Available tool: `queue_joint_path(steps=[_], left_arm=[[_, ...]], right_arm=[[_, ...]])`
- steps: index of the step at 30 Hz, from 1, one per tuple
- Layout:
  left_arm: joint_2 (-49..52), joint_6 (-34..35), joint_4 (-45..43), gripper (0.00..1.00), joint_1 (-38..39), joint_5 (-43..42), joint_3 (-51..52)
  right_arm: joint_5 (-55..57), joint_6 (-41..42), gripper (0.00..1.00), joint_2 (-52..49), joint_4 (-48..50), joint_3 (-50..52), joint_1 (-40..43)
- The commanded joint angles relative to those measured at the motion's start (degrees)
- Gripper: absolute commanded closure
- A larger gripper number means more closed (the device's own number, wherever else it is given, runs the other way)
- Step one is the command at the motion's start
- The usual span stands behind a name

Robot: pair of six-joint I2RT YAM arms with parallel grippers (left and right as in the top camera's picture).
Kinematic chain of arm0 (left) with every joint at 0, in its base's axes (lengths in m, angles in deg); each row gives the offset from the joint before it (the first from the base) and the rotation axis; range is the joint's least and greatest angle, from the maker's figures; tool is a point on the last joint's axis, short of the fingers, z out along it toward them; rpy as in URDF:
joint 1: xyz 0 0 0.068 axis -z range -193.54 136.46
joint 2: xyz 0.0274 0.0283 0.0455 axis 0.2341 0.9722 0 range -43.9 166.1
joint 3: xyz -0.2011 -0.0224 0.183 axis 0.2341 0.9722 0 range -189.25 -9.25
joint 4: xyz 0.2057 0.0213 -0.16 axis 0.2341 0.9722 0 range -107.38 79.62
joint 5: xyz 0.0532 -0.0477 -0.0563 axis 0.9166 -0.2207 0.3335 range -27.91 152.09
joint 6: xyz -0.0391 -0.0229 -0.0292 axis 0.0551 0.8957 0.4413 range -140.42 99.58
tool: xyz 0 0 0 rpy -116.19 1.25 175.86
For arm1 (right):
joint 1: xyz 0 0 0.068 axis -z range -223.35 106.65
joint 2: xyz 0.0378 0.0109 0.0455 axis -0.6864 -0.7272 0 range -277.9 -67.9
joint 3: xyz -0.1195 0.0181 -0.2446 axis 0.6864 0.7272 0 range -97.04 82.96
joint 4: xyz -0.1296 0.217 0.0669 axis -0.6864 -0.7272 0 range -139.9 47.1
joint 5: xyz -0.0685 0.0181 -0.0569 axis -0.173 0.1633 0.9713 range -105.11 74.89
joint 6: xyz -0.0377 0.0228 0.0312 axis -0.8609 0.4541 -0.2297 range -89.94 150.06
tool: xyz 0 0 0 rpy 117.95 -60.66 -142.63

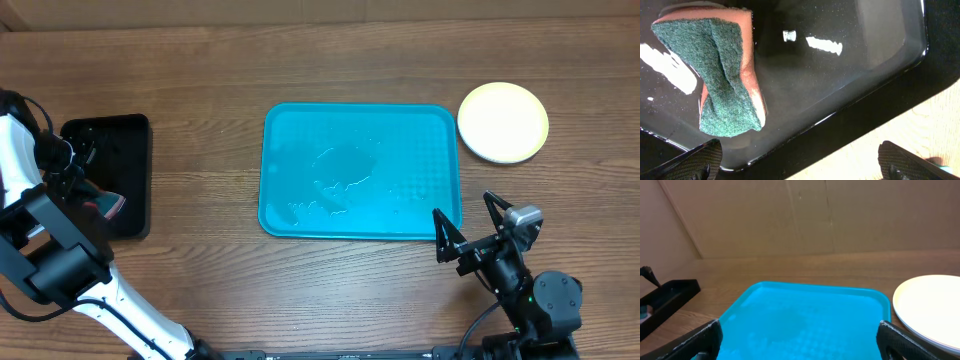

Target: Clean dirty plates on tray and stack at the side

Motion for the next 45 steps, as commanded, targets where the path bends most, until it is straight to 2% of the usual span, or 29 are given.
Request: queue_joint_path(steps=[1, 9, 19, 37, 45], left_arm=[[-2.03, -0.83, -0.04, 0.0, 0.44, -0.46, 0.11], [-2.03, -0.83, -0.04, 0.0, 0.44, -0.46, 0.11], [-2.03, -0.83, -0.04, 0.0, 0.42, -0.46, 0.11], [-2.03, -0.83, -0.04, 0.0, 0.44, -0.46, 0.11], [-2.03, -0.83, -0.04, 0.0, 0.44, -0.46, 0.11]], right_arm=[[0.61, 0.13, 0.0, 3.19, 0.94, 1.92, 0.2], [0.66, 0.13, 0.0, 9.97, 1.07, 6.51, 2.32], [1.57, 0.17, 0.0, 9.94, 9.92, 12.55, 3.28], [10.08, 0.13, 0.0, 9.94, 7.02, 12.52, 9.51], [9.81, 0.13, 0.0, 9.94, 7.08, 12.52, 10.47]])
